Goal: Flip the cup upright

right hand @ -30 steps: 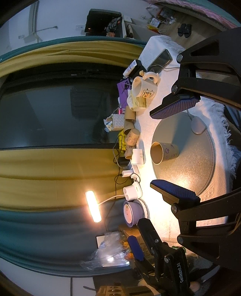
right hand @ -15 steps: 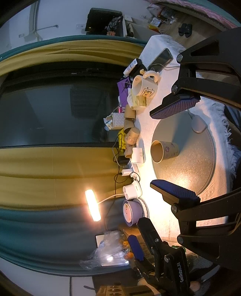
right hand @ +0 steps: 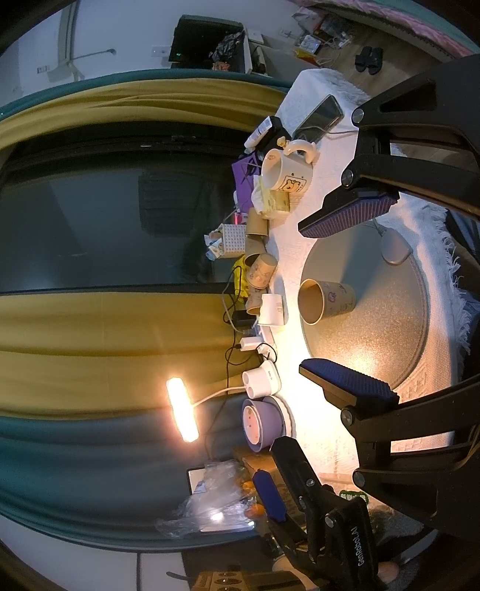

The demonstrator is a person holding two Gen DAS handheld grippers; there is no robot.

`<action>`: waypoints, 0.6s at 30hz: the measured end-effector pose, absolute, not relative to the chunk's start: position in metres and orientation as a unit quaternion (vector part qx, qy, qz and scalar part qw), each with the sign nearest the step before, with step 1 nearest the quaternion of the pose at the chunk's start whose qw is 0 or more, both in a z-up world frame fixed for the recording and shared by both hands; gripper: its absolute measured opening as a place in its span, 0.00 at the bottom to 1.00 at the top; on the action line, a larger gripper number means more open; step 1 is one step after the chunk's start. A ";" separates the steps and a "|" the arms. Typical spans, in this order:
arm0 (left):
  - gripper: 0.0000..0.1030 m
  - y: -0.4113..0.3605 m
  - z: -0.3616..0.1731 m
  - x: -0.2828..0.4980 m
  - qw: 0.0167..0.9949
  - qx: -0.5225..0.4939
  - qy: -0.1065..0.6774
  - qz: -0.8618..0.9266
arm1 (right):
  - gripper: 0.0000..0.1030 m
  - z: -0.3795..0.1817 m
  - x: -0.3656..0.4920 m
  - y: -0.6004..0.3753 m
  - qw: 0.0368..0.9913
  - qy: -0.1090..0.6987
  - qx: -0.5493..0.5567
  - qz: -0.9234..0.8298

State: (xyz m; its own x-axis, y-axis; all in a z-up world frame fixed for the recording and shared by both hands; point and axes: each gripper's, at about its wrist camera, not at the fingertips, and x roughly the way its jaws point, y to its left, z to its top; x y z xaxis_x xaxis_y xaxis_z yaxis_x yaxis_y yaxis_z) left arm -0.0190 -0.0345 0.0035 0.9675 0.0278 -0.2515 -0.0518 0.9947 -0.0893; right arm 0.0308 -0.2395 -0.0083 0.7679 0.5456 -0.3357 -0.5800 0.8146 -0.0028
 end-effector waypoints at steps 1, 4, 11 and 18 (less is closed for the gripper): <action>0.91 -0.034 0.003 -0.019 0.991 -0.048 0.126 0.020 | 0.69 -0.009 0.030 -0.239 0.939 0.162 -0.054 0.300; 0.91 -0.034 0.003 -0.019 0.991 -0.048 0.126 0.020 | 0.69 -0.009 0.030 -0.239 0.938 0.162 -0.054 0.300; 0.91 -0.033 0.003 -0.019 0.991 -0.049 0.126 0.020 | 0.69 -0.008 0.031 -0.238 0.939 0.163 -0.054 0.300; 0.91 -0.032 0.003 -0.019 0.991 -0.049 0.126 0.019 | 0.69 -0.008 0.031 -0.238 0.939 0.163 -0.054 0.299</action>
